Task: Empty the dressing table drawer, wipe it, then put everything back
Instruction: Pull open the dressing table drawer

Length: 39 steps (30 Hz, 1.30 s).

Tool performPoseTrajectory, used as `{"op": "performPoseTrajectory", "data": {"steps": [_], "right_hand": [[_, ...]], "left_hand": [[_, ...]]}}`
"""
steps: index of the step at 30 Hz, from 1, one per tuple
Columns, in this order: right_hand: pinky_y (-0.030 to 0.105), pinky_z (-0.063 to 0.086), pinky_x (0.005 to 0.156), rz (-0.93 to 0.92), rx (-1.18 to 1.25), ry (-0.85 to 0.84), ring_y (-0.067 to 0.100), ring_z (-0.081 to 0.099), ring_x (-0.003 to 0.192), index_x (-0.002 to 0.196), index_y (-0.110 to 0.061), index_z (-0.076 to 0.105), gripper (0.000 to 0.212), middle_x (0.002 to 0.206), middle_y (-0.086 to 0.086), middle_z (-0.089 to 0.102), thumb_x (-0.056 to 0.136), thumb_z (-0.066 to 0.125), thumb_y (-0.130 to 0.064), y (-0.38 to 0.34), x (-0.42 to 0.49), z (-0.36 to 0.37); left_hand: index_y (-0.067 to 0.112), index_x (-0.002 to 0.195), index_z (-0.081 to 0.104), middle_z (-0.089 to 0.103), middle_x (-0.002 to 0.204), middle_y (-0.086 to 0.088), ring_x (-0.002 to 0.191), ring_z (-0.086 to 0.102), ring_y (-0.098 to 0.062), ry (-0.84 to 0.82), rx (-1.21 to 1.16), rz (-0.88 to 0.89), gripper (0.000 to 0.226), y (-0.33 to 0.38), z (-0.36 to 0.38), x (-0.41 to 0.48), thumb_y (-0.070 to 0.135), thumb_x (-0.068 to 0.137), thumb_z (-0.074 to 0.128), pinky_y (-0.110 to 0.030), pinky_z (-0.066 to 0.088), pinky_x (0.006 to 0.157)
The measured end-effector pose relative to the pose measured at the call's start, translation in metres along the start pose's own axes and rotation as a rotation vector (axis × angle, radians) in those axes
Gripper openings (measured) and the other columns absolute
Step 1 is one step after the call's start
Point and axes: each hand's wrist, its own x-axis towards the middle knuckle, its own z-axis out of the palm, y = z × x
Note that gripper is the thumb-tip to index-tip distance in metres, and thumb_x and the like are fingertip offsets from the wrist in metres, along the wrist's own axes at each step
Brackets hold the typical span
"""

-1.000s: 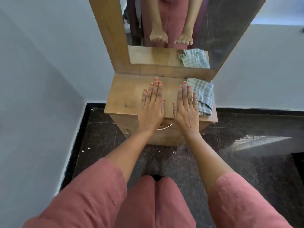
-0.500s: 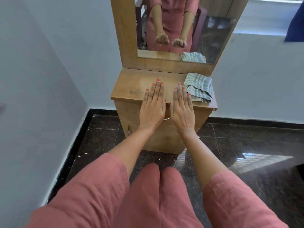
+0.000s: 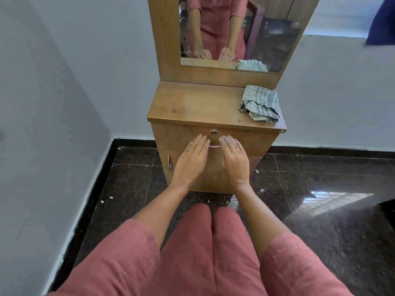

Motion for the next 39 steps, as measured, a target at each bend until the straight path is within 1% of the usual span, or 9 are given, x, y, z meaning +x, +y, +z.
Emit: {"op": "performPoseTrajectory", "data": {"steps": [3,5,8,11,16,19,23,28,39], "right_hand": [[0.028,0.056,0.07,0.048,0.114,-0.092,0.023,0.069,0.077,0.089,-0.005,0.07,0.024,0.086,0.007,0.072,0.076,0.05,-0.001,0.003,-0.001,0.008],[0.028,0.055,0.065,0.091,0.183,-0.199,0.026,0.067,0.078,0.089,-0.003,0.069,0.02,0.089,0.008,0.071,0.072,0.059,0.002,0.005,0.001,0.014],[0.038,0.052,0.075,0.178,0.259,-0.387,0.033,0.062,0.096,0.105,-0.001,0.066,0.024,0.108,0.013,0.066,0.082,0.057,-0.001,0.007,0.007,0.019],[0.039,0.048,0.079,0.225,0.244,-0.521,0.029,0.054,0.11,0.118,-0.008,0.059,0.03,0.124,0.006,0.058,0.091,0.048,-0.008,0.012,0.014,0.025],[0.038,0.048,0.069,0.204,0.162,-0.586,0.03,0.054,0.107,0.114,-0.013,0.06,0.026,0.117,0.007,0.058,0.093,0.044,-0.011,0.014,0.02,0.035],[0.033,0.047,0.057,0.208,0.085,-0.537,0.031,0.063,0.09,0.103,-0.013,0.065,0.018,0.105,0.008,0.065,0.089,0.053,-0.011,0.01,0.02,0.034],[0.017,0.045,0.044,0.121,-0.059,-0.429,0.014,0.065,0.055,0.061,-0.023,0.069,0.024,0.061,-0.006,0.068,0.048,0.086,-0.012,0.004,0.021,0.031],[0.015,0.033,0.031,0.106,0.002,-0.44,0.014,0.061,0.045,0.06,-0.02,0.068,0.021,0.059,-0.004,0.066,0.051,0.085,-0.014,0.004,0.019,0.028],[0.014,0.03,0.03,0.079,0.015,-0.362,0.012,0.063,0.047,0.064,-0.022,0.069,0.023,0.064,-0.007,0.068,0.052,0.087,-0.015,0.0,-0.004,0.019]], "left_hand": [[0.002,0.116,0.061,0.065,0.115,-0.01,0.107,0.063,-0.024,-0.035,-0.073,-0.045,0.04,-0.007,0.013,-0.001,0.003,0.079,0.045,-0.031,0.054,0.084],[0.002,0.125,0.053,0.057,0.127,-0.011,0.118,0.055,-0.026,-0.123,-0.177,-0.075,0.045,-0.009,0.014,0.005,-0.004,0.081,0.05,-0.037,0.054,0.087],[0.012,0.135,0.042,0.044,0.139,-0.002,0.127,0.042,-0.02,-0.255,-0.236,-0.14,0.046,-0.014,0.014,0.02,0.001,0.09,0.042,-0.037,0.047,0.091],[0.017,0.128,0.048,0.048,0.133,0.0,0.123,0.044,-0.021,-0.306,-0.253,-0.158,0.041,-0.02,0.021,0.032,0.004,0.09,0.044,-0.038,0.049,0.085],[0.02,0.116,0.061,0.056,0.122,0.002,0.121,0.044,-0.016,-0.336,-0.265,-0.157,0.029,-0.026,0.029,0.044,0.012,0.09,0.051,-0.038,0.051,0.085],[0.021,0.112,0.063,0.059,0.119,0.003,0.119,0.046,-0.015,-0.309,-0.262,-0.161,0.027,-0.025,0.029,0.044,0.014,0.088,0.052,-0.036,0.051,0.083],[0.02,0.107,0.064,0.061,0.115,0.003,0.115,0.048,-0.015,-0.293,-0.26,-0.183,0.023,-0.024,0.029,0.044,0.014,0.089,0.052,-0.033,0.049,0.077],[0.019,0.109,0.064,0.06,0.116,0.004,0.117,0.047,-0.013,-0.294,-0.285,-0.178,0.025,-0.022,0.026,0.04,0.013,0.089,0.052,-0.031,0.048,0.075],[0.021,0.11,0.064,0.061,0.116,0.007,0.117,0.048,-0.01,-0.254,-0.338,-0.168,0.025,-0.013,0.015,0.013,0.016,0.089,0.052,-0.028,0.048,0.081]]}}
